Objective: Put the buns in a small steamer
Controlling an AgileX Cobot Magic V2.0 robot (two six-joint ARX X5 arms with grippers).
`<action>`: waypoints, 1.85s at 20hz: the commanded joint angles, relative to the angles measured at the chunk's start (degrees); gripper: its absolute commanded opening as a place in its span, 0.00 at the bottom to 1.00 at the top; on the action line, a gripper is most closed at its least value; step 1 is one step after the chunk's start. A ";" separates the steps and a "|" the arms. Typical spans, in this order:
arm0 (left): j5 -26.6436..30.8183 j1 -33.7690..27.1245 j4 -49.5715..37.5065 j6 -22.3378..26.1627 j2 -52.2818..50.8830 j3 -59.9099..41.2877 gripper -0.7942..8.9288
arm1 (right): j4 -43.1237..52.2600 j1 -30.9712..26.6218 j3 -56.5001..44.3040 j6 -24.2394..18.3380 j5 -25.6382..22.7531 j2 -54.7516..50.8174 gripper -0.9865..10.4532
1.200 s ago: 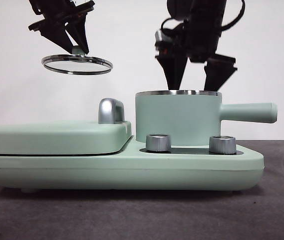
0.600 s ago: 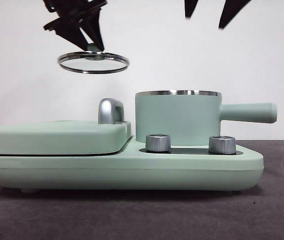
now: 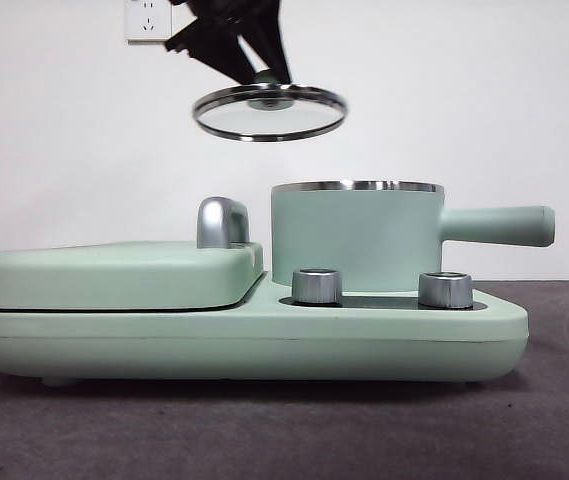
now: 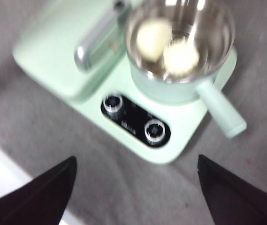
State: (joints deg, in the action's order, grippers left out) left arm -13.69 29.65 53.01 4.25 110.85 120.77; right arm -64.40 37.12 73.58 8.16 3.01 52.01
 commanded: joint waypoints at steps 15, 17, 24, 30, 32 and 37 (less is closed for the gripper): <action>-0.44 10.45 0.17 1.11 2.67 2.38 0.23 | 9.97 1.01 -23.45 3.48 -0.07 -30.45 0.44; -0.44 10.62 -0.39 1.22 4.13 2.38 0.23 | 10.01 1.01 -23.45 3.48 -0.09 -30.45 0.44; -0.26 10.32 -0.83 2.71 7.72 2.38 0.20 | 11.41 1.01 -23.45 3.48 -0.07 -30.45 0.44; 0.81 10.32 -2.75 2.91 8.00 2.38 0.20 | 11.80 1.01 -23.45 3.48 -0.11 -30.45 0.44; 0.83 10.32 -2.97 3.26 8.35 2.38 0.20 | 11.80 1.01 -23.45 3.48 -0.09 -30.45 0.44; 1.31 10.34 -2.97 3.67 9.53 2.38 0.20 | 11.80 1.01 -23.45 3.52 -0.13 -30.45 0.44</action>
State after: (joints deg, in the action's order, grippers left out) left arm -12.16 39.62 51.18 6.92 119.15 120.81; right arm -53.30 37.58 49.93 10.96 2.98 21.45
